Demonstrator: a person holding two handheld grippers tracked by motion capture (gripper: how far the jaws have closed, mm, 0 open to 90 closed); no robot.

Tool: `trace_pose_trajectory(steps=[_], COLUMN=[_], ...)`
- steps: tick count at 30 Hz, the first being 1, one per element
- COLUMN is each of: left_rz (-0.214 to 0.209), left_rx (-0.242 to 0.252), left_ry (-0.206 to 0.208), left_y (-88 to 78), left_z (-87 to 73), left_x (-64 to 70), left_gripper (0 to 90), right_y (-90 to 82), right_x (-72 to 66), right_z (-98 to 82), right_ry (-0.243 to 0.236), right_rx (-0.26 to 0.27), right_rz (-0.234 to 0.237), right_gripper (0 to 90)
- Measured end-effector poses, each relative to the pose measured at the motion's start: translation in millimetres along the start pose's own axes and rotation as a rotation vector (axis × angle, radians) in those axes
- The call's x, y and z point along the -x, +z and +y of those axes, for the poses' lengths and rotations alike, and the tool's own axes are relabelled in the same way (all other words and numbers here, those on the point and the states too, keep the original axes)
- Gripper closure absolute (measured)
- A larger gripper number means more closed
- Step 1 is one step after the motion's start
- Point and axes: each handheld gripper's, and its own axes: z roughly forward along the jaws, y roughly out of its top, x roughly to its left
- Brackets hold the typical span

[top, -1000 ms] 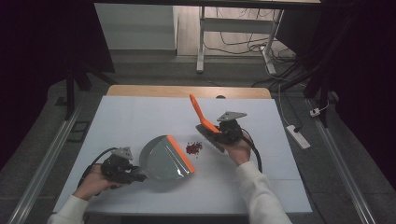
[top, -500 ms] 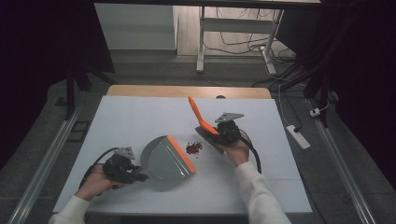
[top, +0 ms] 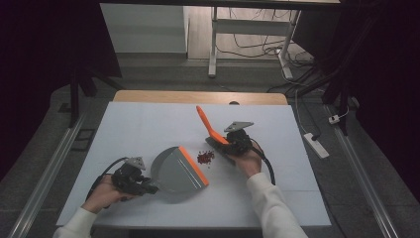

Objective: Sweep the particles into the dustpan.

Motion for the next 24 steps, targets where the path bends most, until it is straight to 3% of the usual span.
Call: trace_pose_trajectory(steps=[24], left_rz=[-0.02], left_rx=[-0.013], left_ry=[-0.008], left_y=[6.6], left_z=[3.7], left_x=[-0.8], left_gripper=[62.0], right_y=[11.3], right_x=[-14.5], right_z=[3.1], right_ry=[-0.041], right_rx=[-0.023], right_rz=[0.019], right_gripper=[70.0])
